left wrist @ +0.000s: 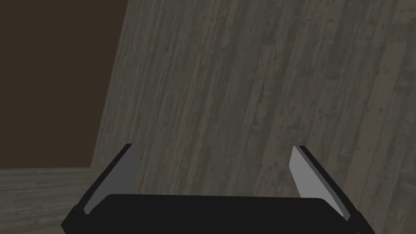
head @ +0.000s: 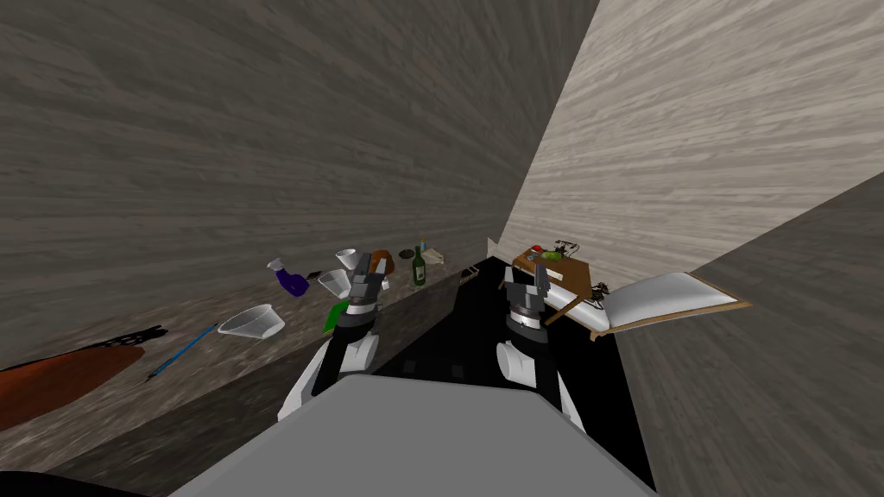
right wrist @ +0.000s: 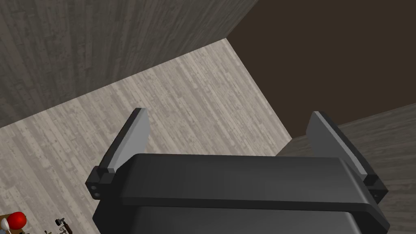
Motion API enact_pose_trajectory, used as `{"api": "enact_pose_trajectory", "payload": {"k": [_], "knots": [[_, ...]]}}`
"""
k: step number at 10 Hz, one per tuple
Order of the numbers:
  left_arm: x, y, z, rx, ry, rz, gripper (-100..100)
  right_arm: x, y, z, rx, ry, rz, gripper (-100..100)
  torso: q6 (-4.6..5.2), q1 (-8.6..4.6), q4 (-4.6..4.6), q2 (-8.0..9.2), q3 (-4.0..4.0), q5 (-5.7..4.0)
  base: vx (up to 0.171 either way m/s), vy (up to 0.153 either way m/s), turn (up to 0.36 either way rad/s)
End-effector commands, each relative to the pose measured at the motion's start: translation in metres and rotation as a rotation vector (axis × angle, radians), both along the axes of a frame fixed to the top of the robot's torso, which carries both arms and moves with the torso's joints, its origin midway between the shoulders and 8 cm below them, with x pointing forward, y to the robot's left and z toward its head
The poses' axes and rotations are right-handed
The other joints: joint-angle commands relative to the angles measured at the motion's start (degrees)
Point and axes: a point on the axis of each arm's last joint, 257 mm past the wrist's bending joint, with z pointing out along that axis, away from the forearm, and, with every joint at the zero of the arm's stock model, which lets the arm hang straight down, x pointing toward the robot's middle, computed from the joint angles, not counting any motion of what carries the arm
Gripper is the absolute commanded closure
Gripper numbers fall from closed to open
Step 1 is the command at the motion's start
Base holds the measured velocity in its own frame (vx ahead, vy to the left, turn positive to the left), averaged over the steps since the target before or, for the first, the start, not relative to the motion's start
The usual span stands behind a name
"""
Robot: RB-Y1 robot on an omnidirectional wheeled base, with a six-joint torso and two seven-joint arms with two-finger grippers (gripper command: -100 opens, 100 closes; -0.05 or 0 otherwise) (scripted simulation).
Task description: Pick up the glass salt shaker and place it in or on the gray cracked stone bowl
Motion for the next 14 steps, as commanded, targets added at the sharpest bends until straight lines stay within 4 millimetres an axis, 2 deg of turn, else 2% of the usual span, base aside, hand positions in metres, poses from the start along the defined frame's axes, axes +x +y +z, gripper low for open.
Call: {"api": "enact_pose_trajectory", "payload": {"k": [1,7,8,11,14], "knots": [[0.004,-0.007,-0.010,0.031,0.019,-0.034,-100,0.000,0.000,0.000,0.000,0.000,0.000,0,0.00,0.00,0.00,0.00,0.00,0.00,-0.069,-0.034,0.021],[0.024,-0.032,-0.061,0.115,0.106,-0.160,-100,0.000,0.000,0.000,0.000,0.000,0.000,0,0.01,-0.38,0.12,0.56,0.32,-0.08,-0.131,-0.092,0.024],[0.025,-0.031,-0.064,0.115,0.112,-0.160,-100,0.000,0.000,0.000,0.000,0.000,0.000,0,0.01,-0.44,0.14,0.64,0.37,-0.10,-0.113,-0.092,0.012],[0.035,-0.042,-0.101,0.175,0.174,-0.232,-100,0.000,0.000,0.000,0.000,0.000,0.000,0,0.01,-0.32,0.11,0.49,0.28,-0.07,-0.135,-0.102,0.014],[0.039,-0.042,-0.122,0.204,0.215,-0.254,-100,0.000,0.000,0.000,0.000,0.000,0.000,0,0.01,-0.29,0.11,0.44,0.26,-0.07,-0.106,-0.073,0.006]]}}
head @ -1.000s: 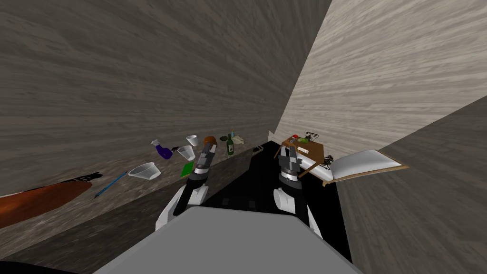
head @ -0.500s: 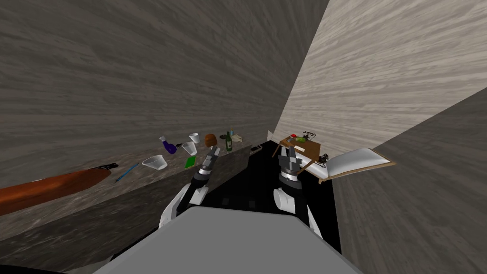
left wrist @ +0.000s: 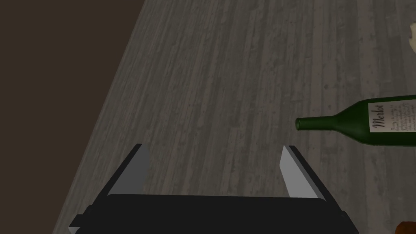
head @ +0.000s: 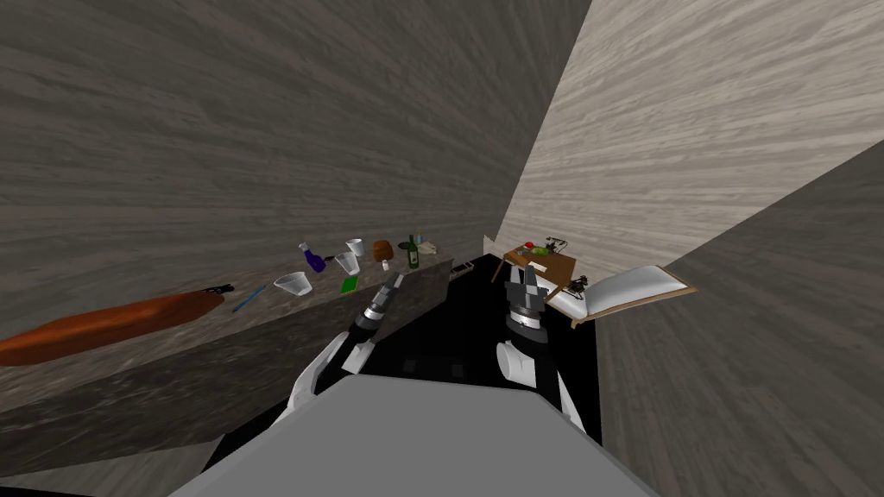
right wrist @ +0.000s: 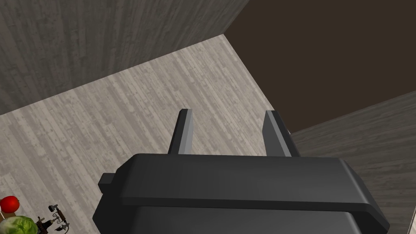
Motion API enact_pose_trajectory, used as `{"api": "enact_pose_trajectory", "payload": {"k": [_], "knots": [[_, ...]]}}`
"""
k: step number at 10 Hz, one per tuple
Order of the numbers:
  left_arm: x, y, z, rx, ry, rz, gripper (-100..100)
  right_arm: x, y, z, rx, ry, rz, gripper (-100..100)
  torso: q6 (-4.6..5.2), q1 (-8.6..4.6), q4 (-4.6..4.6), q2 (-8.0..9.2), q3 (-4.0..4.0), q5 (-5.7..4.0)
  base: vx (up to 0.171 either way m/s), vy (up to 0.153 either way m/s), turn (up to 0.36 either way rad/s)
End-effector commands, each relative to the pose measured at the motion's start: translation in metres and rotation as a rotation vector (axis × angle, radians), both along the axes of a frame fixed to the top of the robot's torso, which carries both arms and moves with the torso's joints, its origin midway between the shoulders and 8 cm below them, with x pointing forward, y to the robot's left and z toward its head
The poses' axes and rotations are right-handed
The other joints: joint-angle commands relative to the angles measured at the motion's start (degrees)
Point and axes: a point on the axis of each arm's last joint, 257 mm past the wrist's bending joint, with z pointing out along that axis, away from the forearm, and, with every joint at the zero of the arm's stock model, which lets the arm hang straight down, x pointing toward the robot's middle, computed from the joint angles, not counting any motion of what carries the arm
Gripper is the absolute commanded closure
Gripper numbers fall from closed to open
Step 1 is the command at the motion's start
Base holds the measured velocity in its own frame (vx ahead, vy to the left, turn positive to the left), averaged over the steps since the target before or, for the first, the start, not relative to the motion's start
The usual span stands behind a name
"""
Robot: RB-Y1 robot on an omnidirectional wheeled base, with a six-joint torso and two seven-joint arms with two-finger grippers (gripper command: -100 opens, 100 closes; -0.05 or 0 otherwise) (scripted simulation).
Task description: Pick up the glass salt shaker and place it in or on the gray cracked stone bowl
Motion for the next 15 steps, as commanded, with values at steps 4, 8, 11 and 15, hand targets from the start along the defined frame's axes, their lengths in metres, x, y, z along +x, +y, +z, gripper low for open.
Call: {"api": "enact_pose_trajectory", "payload": {"k": [4,8,11,15], "knots": [[0.008,0.000,-0.038,0.069,0.066,-0.044,-100,0.000,0.000,0.000,0.000,0.000,0.000,0,0.00,-0.02,-0.01,0.00,-0.01,0.00,-0.091,-0.066,-0.002],[0.013,0.008,-0.073,0.144,0.131,-0.078,-100,0.000,0.000,0.000,0.000,0.000,0.000,0,0.00,-0.03,-0.02,-0.08,-0.05,0.00,-0.081,-0.067,-0.010],[0.018,0.022,-0.105,0.229,0.192,-0.104,-100,0.000,0.000,0.000,0.000,0.000,0.000,0,0.00,0.06,-0.03,-0.15,-0.08,0.01,-0.064,-0.049,-0.027],[0.023,0.042,-0.133,0.322,0.252,-0.118,-100,0.000,0.000,0.000,0.000,0.000,0.000,0,-0.01,0.06,-0.04,-0.19,-0.11,0.01,-0.050,-0.048,-0.035]]}}
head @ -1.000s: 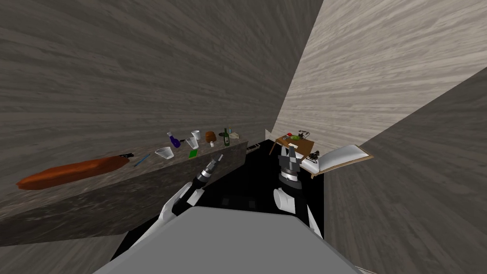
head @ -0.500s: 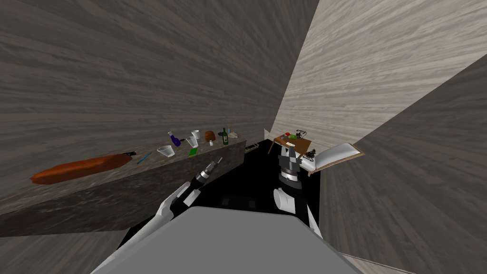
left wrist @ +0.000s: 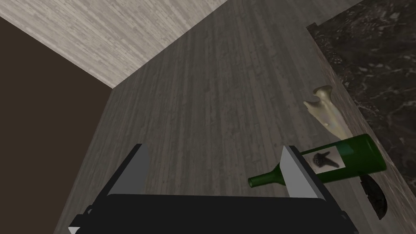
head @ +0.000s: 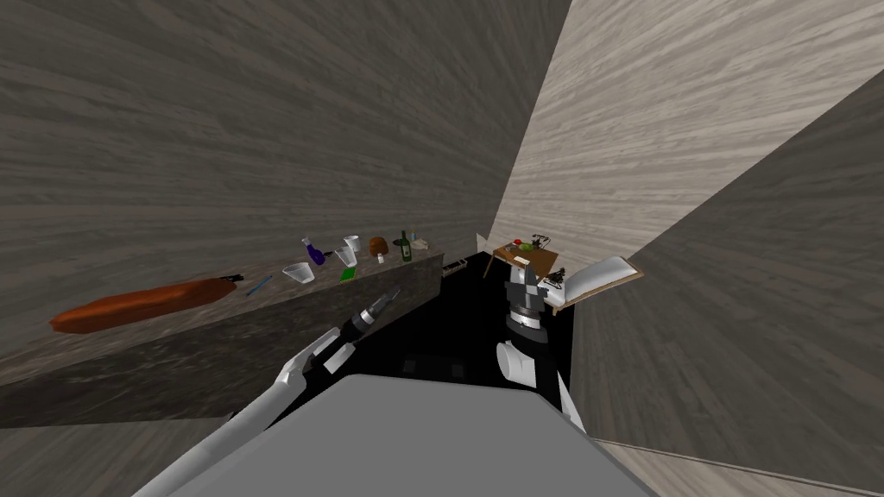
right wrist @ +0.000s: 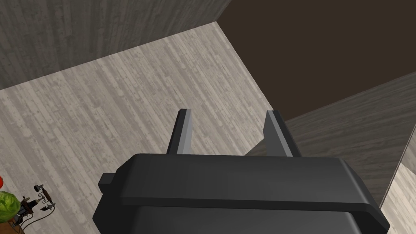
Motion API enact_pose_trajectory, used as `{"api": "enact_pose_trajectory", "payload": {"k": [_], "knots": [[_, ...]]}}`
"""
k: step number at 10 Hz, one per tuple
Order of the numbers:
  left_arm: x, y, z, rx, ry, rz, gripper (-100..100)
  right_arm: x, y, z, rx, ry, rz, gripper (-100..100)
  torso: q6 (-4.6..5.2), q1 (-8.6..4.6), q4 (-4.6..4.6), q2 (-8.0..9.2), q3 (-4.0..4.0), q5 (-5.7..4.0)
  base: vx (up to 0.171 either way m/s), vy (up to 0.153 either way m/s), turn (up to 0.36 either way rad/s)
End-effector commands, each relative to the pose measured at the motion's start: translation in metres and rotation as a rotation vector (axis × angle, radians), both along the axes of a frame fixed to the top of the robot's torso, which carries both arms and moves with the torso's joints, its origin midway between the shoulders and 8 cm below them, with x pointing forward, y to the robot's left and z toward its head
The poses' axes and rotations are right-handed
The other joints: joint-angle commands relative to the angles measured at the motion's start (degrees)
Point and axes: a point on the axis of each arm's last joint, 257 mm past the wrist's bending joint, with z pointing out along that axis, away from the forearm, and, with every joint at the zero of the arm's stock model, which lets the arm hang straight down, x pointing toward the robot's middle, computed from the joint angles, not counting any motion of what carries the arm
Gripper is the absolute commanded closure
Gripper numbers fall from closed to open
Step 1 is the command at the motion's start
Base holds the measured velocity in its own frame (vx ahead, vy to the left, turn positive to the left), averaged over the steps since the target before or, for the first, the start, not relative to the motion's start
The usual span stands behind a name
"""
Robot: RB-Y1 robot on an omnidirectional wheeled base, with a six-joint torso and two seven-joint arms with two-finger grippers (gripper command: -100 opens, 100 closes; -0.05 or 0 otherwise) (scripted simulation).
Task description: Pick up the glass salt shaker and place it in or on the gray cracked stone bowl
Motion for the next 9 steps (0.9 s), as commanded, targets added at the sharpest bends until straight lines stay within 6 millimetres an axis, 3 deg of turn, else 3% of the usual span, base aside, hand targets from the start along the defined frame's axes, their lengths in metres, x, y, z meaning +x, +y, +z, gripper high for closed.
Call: {"api": "enact_pose_trajectory", "payload": {"k": [1,4,9], "knots": [[0.002,0.010,-0.013,0.027,0.025,0.003,-100,0.000,0.000,0.000,0.000,0.000,0.000,0,0.00,0.00,0.00,0.00,0.00,0.00,-0.032,-0.036,-0.027],[0.005,0.027,-0.031,0.081,0.064,0.007,-100,0.000,0.000,0.000,0.000,0.000,0.000,0,-0.02,0.05,-0.02,-0.09,-0.05,0.01,-0.018,-0.027,-0.030],[0.013,0.082,-0.065,0.242,0.154,0.021,-100,0.000,0.000,0.000,0.000,0.000,0.000,0,-0.02,0.10,-0.04,-0.18,-0.10,0.02,0.000,-0.019,-0.067]]}}
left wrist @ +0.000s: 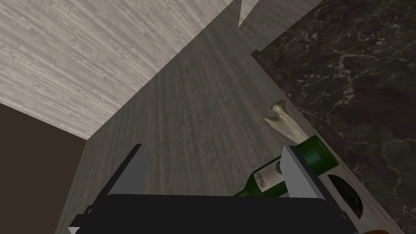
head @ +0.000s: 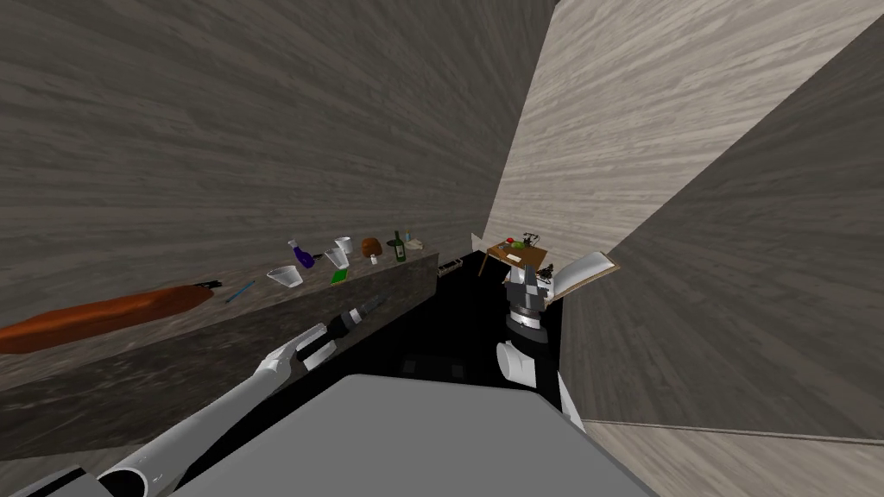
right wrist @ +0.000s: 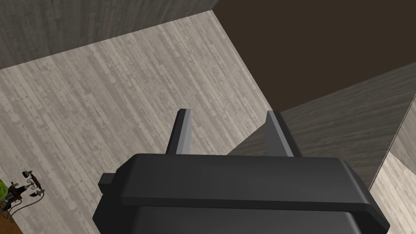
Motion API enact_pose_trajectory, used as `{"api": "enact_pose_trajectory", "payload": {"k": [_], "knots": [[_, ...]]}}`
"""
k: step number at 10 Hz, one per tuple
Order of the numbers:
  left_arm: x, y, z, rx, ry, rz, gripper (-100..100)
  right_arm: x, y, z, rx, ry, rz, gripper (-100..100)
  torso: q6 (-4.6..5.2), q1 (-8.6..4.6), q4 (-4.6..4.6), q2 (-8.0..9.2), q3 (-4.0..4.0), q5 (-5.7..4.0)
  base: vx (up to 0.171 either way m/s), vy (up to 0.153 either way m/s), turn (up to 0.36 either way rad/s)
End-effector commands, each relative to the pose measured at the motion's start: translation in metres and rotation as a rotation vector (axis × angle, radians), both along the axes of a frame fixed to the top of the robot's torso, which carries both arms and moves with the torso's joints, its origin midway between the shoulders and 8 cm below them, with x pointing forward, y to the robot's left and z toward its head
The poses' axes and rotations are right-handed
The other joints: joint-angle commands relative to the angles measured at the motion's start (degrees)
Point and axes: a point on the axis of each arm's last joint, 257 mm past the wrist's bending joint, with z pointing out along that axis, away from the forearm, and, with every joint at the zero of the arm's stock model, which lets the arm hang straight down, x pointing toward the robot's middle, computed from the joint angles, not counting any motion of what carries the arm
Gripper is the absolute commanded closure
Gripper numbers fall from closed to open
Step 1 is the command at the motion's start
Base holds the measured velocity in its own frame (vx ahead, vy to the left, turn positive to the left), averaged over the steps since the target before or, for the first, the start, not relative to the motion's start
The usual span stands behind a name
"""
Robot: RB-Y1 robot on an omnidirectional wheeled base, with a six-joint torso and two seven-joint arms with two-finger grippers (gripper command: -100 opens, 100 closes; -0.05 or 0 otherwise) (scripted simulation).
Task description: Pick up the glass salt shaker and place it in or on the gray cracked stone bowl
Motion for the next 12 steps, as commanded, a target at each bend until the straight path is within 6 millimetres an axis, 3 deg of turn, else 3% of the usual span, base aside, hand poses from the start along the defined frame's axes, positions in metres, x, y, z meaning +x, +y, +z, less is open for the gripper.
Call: {"api": "enact_pose_trajectory", "payload": {"k": [1,5,8,10,11,12], "knots": [[0.006,0.026,-0.009,0.078,0.037,0.009,-100,0.000,0.000,0.000,0.000,0.000,0.000,0,0.00,0.00,0.00,0.00,0.00,0.00,0.028,-0.012,-0.136],[0.007,0.089,-0.033,0.202,0.123,0.073,-100,0.000,0.000,0.000,0.000,0.000,0.000,0,0.01,0.12,-0.04,-0.21,-0.12,0.02,0.051,0.009,-0.105],[0.012,0.134,-0.034,0.302,0.165,0.109,-100,0.000,0.000,0.000,0.000,0.000,0.000,0,-0.03,0.13,-0.05,-0.19,-0.11,0.04,0.059,0.020,-0.096],[0.008,0.145,-0.041,0.310,0.184,0.129,-100,0.000,0.000,0.000,0.000,0.000,0.000,0,-0.04,0.14,-0.05,-0.19,-0.11,0.04,0.042,0.023,-0.024],[0.009,0.167,-0.039,0.356,0.203,0.149,-100,0.000,0.000,0.000,0.000,0.000,0.000,0,-0.04,0.11,-0.03,-0.10,-0.06,0.05,0.042,0.023,-0.109],[0.007,0.173,-0.042,0.360,0.213,0.160,-100,0.000,0.000,0.000,0.000,0.000,0.000,0,0.00,0.12,-0.03,-0.13,-0.07,0.03,0.053,0.032,-0.085]]}}
